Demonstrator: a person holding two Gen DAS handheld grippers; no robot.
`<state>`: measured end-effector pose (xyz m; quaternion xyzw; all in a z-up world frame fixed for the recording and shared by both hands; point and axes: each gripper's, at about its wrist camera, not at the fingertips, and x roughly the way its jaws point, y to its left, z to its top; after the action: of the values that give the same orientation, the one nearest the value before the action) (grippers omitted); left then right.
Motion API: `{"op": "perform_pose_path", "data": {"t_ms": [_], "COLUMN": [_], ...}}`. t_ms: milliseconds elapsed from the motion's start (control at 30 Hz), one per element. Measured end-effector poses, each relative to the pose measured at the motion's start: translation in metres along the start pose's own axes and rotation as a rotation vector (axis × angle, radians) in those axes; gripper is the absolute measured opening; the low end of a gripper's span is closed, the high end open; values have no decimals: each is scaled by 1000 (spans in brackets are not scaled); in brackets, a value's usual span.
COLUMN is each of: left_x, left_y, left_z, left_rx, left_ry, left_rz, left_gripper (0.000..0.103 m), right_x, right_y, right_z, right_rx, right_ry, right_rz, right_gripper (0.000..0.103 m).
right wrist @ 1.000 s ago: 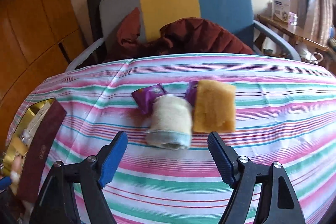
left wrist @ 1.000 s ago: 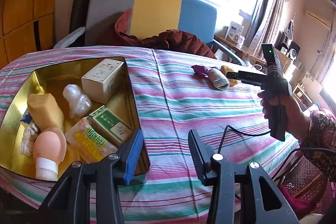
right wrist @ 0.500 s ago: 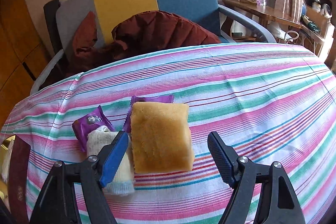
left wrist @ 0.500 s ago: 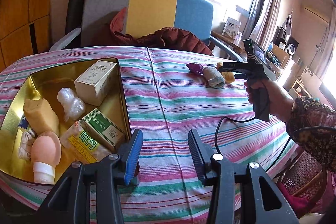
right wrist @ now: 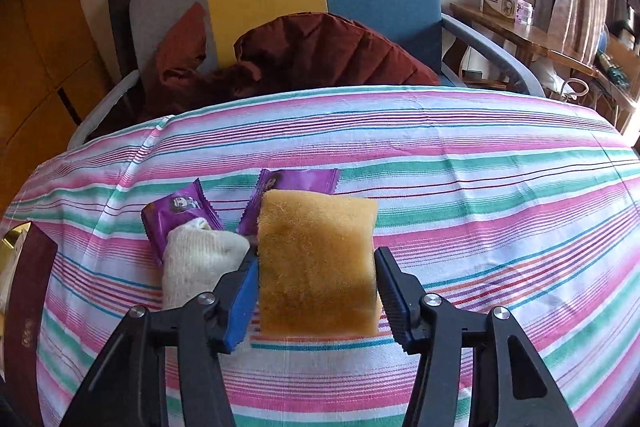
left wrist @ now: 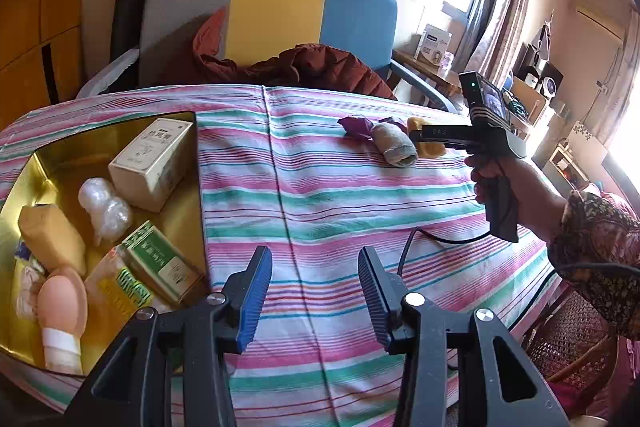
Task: Organize objects
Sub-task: 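Grasp the white knitted cloth with the left tool while the right tool holds the sponge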
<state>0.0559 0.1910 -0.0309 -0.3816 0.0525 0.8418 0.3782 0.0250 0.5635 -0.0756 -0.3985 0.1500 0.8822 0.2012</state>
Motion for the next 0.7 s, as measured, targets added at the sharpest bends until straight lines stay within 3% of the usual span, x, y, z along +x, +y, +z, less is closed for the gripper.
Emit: {"op": "perform_pose_path", "data": {"t_ms": [333, 433, 500, 700], "left_x": [36, 58, 76, 139], "left_y": [-29, -42, -52, -86], "left_z": [31, 47, 58, 92], "left_rx": [11, 14, 13, 20], "left_ry": [24, 51, 71, 129], "left_rz": [-49, -62, -77, -89], "left_gripper": [45, 53, 67, 68], "right_x": [-37, -38, -32, -28], "right_y": [-25, -40, -50, -57], "right_z": [-21, -33, -37, -36], "right_rx": [-37, 32, 111, 168], "right_ry": [29, 19, 58, 74], "right_rz": [-53, -23, 2, 41], "right_gripper": [56, 56, 56, 56]}}
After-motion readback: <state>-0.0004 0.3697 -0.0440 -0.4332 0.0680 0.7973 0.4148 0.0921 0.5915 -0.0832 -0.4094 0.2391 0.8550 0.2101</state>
